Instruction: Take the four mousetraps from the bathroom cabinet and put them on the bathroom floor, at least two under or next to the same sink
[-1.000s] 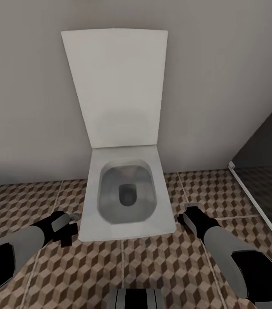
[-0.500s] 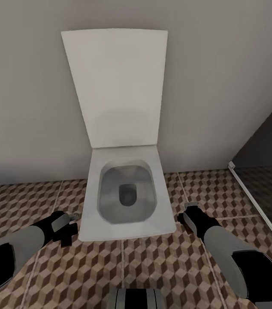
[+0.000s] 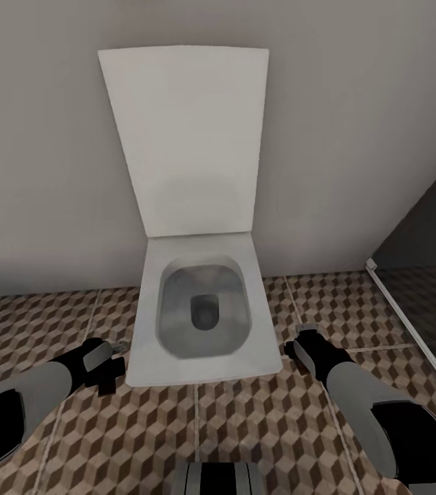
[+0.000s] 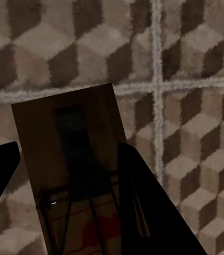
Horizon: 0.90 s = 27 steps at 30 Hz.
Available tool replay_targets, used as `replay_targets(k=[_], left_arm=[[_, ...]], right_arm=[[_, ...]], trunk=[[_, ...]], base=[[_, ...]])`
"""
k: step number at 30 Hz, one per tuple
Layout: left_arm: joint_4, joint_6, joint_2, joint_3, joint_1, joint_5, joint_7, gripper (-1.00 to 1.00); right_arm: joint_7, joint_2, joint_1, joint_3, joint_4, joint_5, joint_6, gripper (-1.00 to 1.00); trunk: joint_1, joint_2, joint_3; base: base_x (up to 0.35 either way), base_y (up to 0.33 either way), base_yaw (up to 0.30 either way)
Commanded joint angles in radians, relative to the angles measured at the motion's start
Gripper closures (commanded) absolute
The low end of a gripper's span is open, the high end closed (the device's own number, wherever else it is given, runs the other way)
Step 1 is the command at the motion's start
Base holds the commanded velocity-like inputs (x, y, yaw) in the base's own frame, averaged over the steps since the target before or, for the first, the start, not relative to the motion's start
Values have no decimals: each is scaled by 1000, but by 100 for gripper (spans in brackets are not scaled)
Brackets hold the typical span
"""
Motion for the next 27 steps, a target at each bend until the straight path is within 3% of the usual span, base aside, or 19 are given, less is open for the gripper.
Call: replay_targets(k=[1,27], left_arm=[[-4,1,1,-5,-1,8,8,100],[-4,1,0,-5,-1,8,8,100]], right_arm=[[-3,0,0,8,-1,0,7,100],[-4,0,0,10,-2,1,7,100]], trunk=[[0,0,-1],[0,0,-2]], base=[[0,0,0],[0,0,22]])
